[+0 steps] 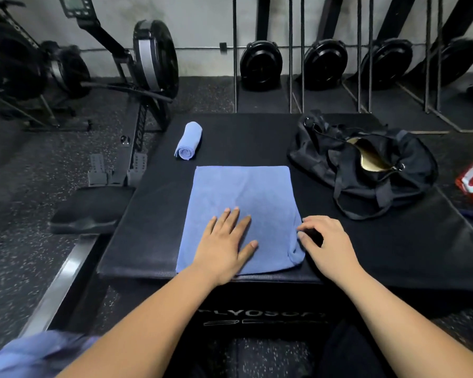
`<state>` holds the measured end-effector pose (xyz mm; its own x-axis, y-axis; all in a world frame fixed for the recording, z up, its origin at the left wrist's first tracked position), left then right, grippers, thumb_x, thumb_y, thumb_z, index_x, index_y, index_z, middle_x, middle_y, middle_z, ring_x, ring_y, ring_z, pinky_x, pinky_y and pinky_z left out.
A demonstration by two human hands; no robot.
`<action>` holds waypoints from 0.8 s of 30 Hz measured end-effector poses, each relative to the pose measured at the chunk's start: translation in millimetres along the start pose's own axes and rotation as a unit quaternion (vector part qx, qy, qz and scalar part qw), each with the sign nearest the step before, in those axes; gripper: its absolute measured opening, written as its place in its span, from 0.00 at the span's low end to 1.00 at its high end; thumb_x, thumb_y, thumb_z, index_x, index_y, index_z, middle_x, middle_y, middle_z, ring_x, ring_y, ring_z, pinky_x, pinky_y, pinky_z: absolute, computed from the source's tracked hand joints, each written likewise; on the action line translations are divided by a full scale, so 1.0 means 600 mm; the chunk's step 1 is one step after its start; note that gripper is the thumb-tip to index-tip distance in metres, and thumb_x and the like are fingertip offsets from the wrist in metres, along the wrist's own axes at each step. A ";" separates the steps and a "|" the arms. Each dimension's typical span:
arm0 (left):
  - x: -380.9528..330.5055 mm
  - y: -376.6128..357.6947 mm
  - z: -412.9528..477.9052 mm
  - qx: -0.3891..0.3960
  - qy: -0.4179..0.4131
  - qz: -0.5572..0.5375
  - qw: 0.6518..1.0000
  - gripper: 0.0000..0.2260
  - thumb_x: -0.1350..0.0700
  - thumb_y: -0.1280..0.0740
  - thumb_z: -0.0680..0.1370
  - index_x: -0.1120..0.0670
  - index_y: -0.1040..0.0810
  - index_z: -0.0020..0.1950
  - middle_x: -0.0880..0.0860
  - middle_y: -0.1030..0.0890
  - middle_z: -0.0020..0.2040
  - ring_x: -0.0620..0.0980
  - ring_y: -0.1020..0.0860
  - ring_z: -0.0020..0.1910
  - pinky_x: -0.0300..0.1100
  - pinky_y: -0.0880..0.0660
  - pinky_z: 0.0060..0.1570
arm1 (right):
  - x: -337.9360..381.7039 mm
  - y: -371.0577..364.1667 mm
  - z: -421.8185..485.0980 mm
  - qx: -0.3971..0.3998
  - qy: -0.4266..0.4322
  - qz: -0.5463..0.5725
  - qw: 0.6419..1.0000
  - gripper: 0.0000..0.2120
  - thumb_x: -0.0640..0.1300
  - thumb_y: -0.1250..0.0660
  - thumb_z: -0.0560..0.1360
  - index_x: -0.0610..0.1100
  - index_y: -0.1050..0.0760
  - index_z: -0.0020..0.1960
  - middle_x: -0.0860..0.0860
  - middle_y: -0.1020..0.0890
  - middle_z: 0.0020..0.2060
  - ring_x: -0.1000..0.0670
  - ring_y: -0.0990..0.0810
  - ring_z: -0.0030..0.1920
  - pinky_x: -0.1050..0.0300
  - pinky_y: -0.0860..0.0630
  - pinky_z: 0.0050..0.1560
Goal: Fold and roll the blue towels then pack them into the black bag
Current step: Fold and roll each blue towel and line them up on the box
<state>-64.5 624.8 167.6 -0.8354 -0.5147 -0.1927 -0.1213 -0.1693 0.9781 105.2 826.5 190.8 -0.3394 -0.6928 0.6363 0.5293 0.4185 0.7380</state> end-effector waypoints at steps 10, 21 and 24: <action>-0.003 -0.008 -0.017 -0.017 0.002 0.019 1.000 0.33 0.31 0.54 0.83 0.43 0.45 0.86 0.49 0.51 0.87 0.48 0.57 0.85 0.52 0.56 0.83 | 0.029 -0.015 -0.078 -0.018 0.028 -0.086 0.996 0.17 0.65 0.22 0.68 0.54 0.22 0.43 0.55 0.24 0.63 0.46 0.32 0.69 0.46 0.28 0.64; 0.000 -0.006 -0.018 -0.020 0.001 0.002 1.000 0.32 0.31 0.53 0.83 0.42 0.44 0.85 0.48 0.51 0.87 0.47 0.57 0.85 0.51 0.56 0.83 | 0.000 0.030 -0.116 -0.087 -0.067 -0.012 0.994 0.05 0.47 0.26 0.78 0.56 0.15 0.52 0.62 0.17 0.47 0.53 0.24 0.56 0.51 0.24 0.58; -0.001 -0.005 -0.019 -0.012 0.002 -0.001 1.000 0.33 0.29 0.53 0.83 0.41 0.45 0.85 0.46 0.52 0.87 0.46 0.58 0.85 0.51 0.57 0.83 | 0.003 0.035 -0.117 -0.068 -0.084 0.040 0.993 0.10 0.50 0.26 0.77 0.61 0.19 0.57 0.64 0.17 0.45 0.58 0.24 0.56 0.53 0.25 0.58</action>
<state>-57.6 616.1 164.1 -0.8334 -0.5168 -0.1956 -0.1104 -0.1911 0.9753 170.6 792.9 191.5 -0.4112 -0.5474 0.7289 0.6567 0.3767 0.6534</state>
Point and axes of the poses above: each hand's wrist, its own z-axis towards the middle knuckle, its own y-axis out of the back of the hand, x = y × z, the point moved 6 cm from there along z, towards the middle knuckle
